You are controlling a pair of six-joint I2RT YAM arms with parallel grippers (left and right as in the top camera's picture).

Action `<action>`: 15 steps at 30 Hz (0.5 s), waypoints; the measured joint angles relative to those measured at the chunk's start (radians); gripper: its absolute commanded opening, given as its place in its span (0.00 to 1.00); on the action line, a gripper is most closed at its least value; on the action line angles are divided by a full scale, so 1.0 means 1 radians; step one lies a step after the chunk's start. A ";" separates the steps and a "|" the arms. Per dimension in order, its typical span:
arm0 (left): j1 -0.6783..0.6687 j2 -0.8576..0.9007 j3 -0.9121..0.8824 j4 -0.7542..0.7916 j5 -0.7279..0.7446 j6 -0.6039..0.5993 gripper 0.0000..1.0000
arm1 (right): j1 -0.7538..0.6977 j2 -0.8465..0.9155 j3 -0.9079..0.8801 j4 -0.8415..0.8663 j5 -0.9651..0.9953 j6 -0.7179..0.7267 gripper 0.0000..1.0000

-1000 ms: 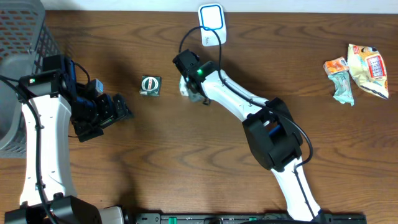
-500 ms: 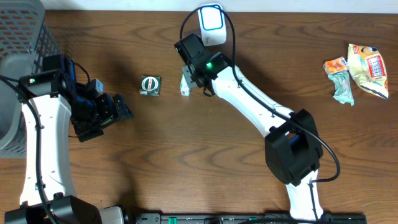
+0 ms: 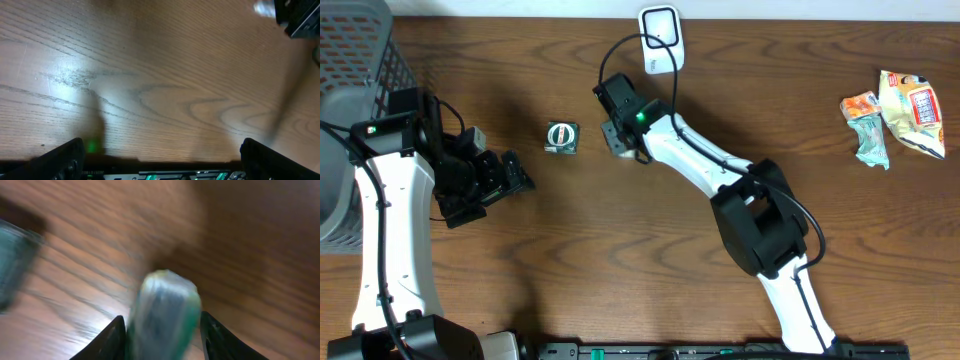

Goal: Scan the item barcode
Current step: 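Reach the right gripper to the small green tissue pack and grasp it, then lift the green tissue pack and rotate it in the right gripper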

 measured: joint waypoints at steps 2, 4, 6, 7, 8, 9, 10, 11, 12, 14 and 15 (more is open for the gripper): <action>0.000 0.000 0.000 0.000 0.000 0.000 0.98 | 0.002 0.000 0.000 -0.033 0.058 0.001 0.46; 0.000 0.000 0.000 0.000 0.000 0.000 0.98 | 0.002 -0.001 0.000 -0.094 0.135 0.001 0.48; 0.000 0.000 0.000 0.000 0.000 0.000 0.98 | -0.001 -0.006 0.000 -0.142 0.174 0.000 0.48; 0.000 0.000 0.000 0.000 0.000 0.000 0.98 | -0.002 -0.011 0.000 -0.169 0.188 0.000 0.48; 0.000 0.000 0.000 -0.001 0.000 0.000 0.98 | -0.005 -0.024 -0.001 -0.209 0.208 0.000 0.49; 0.000 0.000 0.000 0.000 0.000 0.000 0.98 | -0.008 -0.036 -0.001 -0.224 0.217 0.000 0.50; 0.000 0.000 0.000 -0.001 0.000 0.000 0.98 | -0.011 -0.048 0.000 -0.237 0.224 0.000 0.50; 0.000 0.000 0.000 0.000 0.000 0.000 0.98 | -0.016 -0.064 -0.001 -0.266 0.232 -0.002 0.51; 0.000 0.000 0.000 0.000 0.000 0.000 0.98 | -0.018 -0.071 0.000 -0.276 0.235 -0.003 0.51; 0.000 0.000 0.000 0.000 0.000 0.000 0.98 | -0.030 -0.087 0.000 -0.307 0.240 -0.011 0.50; 0.000 0.000 0.000 0.000 0.000 0.000 0.98 | -0.041 -0.090 0.000 -0.324 0.242 -0.014 0.49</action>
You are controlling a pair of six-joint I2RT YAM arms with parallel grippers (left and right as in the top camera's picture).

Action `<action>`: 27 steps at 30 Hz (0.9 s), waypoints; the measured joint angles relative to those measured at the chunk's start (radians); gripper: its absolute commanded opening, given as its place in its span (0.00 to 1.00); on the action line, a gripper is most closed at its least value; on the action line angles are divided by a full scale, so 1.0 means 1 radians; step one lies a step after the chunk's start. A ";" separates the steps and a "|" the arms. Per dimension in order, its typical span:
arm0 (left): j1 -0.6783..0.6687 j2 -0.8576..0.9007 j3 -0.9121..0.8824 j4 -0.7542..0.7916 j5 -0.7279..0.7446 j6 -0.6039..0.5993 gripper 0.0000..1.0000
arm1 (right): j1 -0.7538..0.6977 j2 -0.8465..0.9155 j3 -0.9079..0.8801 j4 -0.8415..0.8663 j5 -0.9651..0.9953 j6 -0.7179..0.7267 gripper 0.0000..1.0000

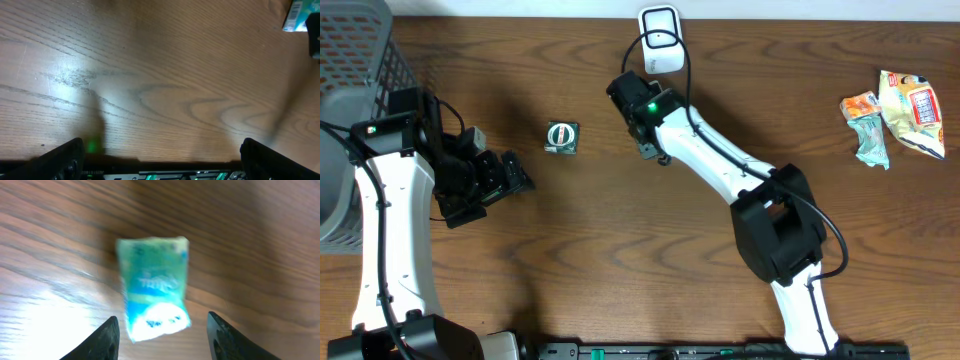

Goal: Scan the item barcode
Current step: 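Lift the green tissue pack and rotate it in the right gripper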

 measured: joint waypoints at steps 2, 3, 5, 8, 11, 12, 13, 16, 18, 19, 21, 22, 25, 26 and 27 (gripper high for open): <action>0.000 0.000 0.000 0.000 0.000 0.000 0.98 | -0.044 0.000 0.000 -0.015 -0.019 -0.008 0.50; 0.000 0.000 0.000 0.000 0.000 0.000 0.98 | -0.060 0.000 0.000 -0.015 -0.044 -0.009 0.51; 0.000 0.000 0.000 0.000 0.000 0.000 0.98 | -0.108 0.000 0.000 -0.015 -0.130 -0.026 0.52; 0.000 0.000 0.000 0.000 0.000 0.000 0.98 | -0.178 0.000 0.000 0.013 -0.282 -0.069 0.52; 0.000 0.000 0.000 0.000 0.000 0.000 0.98 | -0.247 0.000 0.000 0.057 -0.460 -0.115 0.52; 0.000 0.000 0.000 0.000 0.000 0.000 0.98 | -0.270 0.000 0.000 0.072 -0.532 -0.133 0.52; 0.000 0.000 0.000 0.000 0.000 0.000 0.98 | -0.297 0.000 0.000 0.091 -0.618 -0.152 0.52; 0.000 0.000 0.000 0.000 0.000 0.000 0.98 | -0.332 0.000 0.000 0.116 -0.756 -0.176 0.49; 0.000 0.000 0.000 0.000 0.000 0.000 0.98 | -0.344 0.010 0.000 0.116 -0.846 -0.187 0.46; 0.000 0.000 0.000 0.000 0.000 0.000 0.98 | -0.344 0.014 0.000 0.116 -0.856 -0.189 0.44; 0.000 0.000 0.000 0.000 0.000 0.000 0.98 | -0.340 0.046 0.000 0.113 -0.893 -0.197 0.42; 0.000 0.000 0.000 0.000 0.000 0.000 0.98 | -0.339 0.054 0.000 0.111 -0.895 -0.197 0.41; 0.000 0.000 0.000 0.000 0.000 0.000 0.98 | -0.336 0.100 -0.002 0.103 -0.889 -0.196 0.42; 0.000 0.000 0.000 0.000 0.000 0.000 0.98 | -0.336 0.112 -0.002 0.103 -0.883 -0.196 0.42; 0.000 0.000 0.000 0.000 0.000 0.000 0.98 | -0.337 0.116 -0.002 0.104 -0.891 -0.193 0.41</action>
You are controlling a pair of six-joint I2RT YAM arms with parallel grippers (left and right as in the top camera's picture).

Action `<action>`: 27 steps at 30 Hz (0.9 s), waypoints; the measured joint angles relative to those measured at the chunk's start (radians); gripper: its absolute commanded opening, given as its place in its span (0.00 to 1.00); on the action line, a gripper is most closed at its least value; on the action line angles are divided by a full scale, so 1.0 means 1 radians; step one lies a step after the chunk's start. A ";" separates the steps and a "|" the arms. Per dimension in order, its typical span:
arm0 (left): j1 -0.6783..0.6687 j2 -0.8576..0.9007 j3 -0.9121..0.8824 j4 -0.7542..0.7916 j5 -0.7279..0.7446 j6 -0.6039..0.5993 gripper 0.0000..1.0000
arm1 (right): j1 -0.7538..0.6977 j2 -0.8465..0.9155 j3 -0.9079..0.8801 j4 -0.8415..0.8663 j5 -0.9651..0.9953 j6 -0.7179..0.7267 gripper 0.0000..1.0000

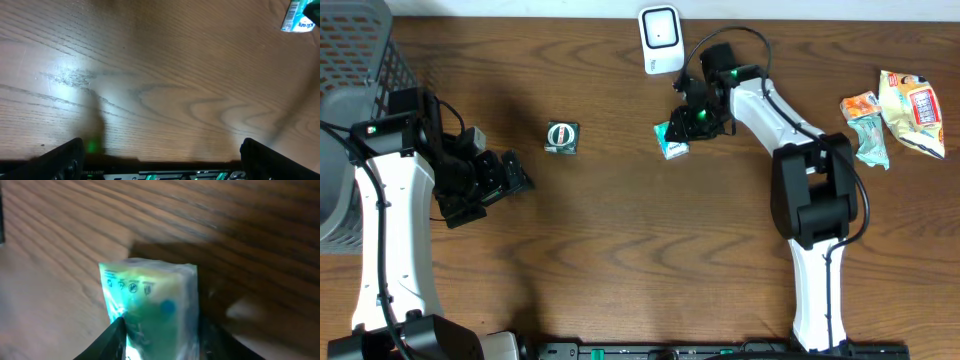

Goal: Scan the item barcode
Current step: 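Lift the green tissue pack and rotate it in the right gripper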

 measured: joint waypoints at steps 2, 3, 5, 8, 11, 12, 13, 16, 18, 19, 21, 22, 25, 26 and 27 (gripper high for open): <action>0.000 0.000 0.000 0.000 0.000 0.000 0.98 | 0.000 0.000 0.000 -0.001 0.002 0.000 0.32; 0.000 0.000 0.000 0.000 0.000 0.000 0.98 | 0.000 0.000 0.000 -0.001 0.003 0.004 0.20; 0.000 0.000 0.000 0.000 0.000 0.000 0.98 | 0.001 0.002 0.000 -0.005 0.003 0.009 0.01; 0.000 0.000 0.000 0.000 0.000 0.000 0.98 | -0.002 0.002 0.002 -0.008 -0.030 0.011 0.01; 0.000 0.000 0.000 0.000 0.000 0.000 0.98 | -0.010 0.010 0.001 -0.023 -0.143 0.011 0.01; 0.000 0.000 0.000 0.000 0.000 0.000 0.98 | -0.014 0.012 0.000 -0.024 -0.193 0.011 0.01; 0.000 0.000 0.000 0.001 0.000 0.000 0.98 | -0.023 0.012 -0.002 -0.030 -0.263 0.008 0.01; 0.000 0.000 0.000 0.000 0.000 0.000 0.98 | -0.066 0.012 -0.002 -0.047 -0.488 -0.035 0.01; 0.000 0.000 0.000 0.001 0.000 0.000 0.98 | -0.103 0.012 -0.003 -0.074 -0.629 -0.069 0.01; 0.000 0.000 0.000 0.000 0.000 0.000 0.98 | -0.122 0.012 -0.003 -0.089 -0.692 -0.084 0.01; 0.000 0.000 0.000 0.000 0.000 0.000 0.98 | -0.161 0.012 -0.003 -0.130 -0.803 -0.116 0.01; 0.000 0.000 0.000 0.000 0.000 0.000 0.98 | -0.168 0.012 -0.003 -0.135 -0.820 -0.122 0.01; 0.000 0.000 0.000 0.000 0.000 0.000 0.98 | -0.210 0.012 -0.003 -0.262 -0.929 -0.207 0.01; 0.000 0.000 0.000 0.001 0.000 0.000 0.98 | -0.219 0.012 -0.006 -0.312 -0.953 -0.240 0.01; 0.000 0.000 0.000 0.000 0.000 0.000 0.98 | -0.230 0.012 -0.005 -0.375 -0.979 -0.291 0.01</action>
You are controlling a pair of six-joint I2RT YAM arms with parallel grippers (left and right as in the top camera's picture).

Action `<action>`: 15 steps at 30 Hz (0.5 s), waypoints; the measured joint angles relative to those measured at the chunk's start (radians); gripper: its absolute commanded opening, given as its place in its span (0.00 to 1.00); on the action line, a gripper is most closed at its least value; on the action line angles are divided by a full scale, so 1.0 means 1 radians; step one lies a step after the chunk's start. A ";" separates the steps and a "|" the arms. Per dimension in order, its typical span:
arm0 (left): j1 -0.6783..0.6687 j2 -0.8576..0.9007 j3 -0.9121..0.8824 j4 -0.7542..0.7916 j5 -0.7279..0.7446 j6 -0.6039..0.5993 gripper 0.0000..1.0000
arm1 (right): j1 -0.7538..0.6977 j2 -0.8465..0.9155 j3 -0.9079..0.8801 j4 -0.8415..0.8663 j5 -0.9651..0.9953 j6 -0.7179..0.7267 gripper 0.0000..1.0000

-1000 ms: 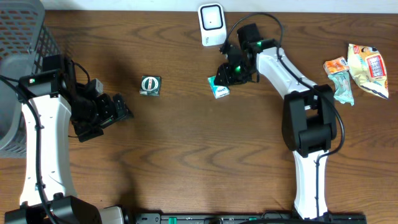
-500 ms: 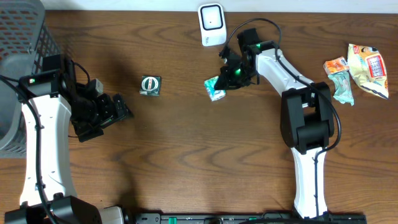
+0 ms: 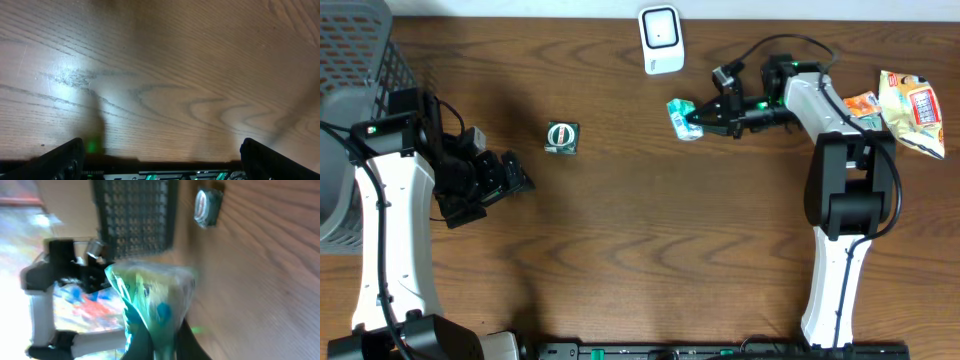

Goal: Scan the item barcode
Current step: 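Lift the green tissue pack and rotate it in the right gripper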

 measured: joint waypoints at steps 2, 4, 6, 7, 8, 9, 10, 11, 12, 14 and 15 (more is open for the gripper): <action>0.000 0.000 0.000 0.001 0.000 0.000 0.98 | -0.019 0.000 0.000 -0.152 -0.027 -0.120 0.01; 0.000 0.000 0.000 0.000 0.000 0.000 0.98 | -0.037 0.000 0.000 -0.300 -0.043 -0.249 0.01; 0.000 0.000 0.000 0.000 0.000 0.000 0.98 | -0.054 0.000 0.000 -0.409 -0.051 -0.373 0.01; 0.000 0.000 0.000 0.000 0.000 0.000 0.98 | -0.063 0.000 -0.001 -0.453 -0.055 -0.437 0.01; 0.000 0.000 0.000 0.000 0.000 0.000 0.98 | -0.069 0.000 -0.001 -0.468 -0.060 -0.495 0.01; 0.000 0.000 0.000 0.000 0.000 0.000 0.98 | -0.074 0.000 -0.001 -0.472 -0.063 -0.535 0.01; 0.000 0.000 0.000 0.000 0.000 0.000 0.98 | -0.074 0.000 -0.001 -0.472 -0.063 -0.554 0.01; 0.000 0.000 0.000 0.000 0.000 0.000 0.98 | -0.074 0.000 -0.001 -0.472 -0.064 -0.586 0.01; 0.000 0.000 0.000 0.000 0.000 0.000 0.98 | -0.073 0.000 -0.001 -0.469 -0.064 -0.602 0.01; 0.000 0.000 0.000 0.000 0.000 0.000 0.98 | -0.073 0.000 -0.001 -0.461 -0.064 -0.620 0.02; 0.000 0.000 0.000 0.000 0.000 0.000 0.98 | -0.072 0.000 -0.001 -0.450 -0.066 -0.631 0.02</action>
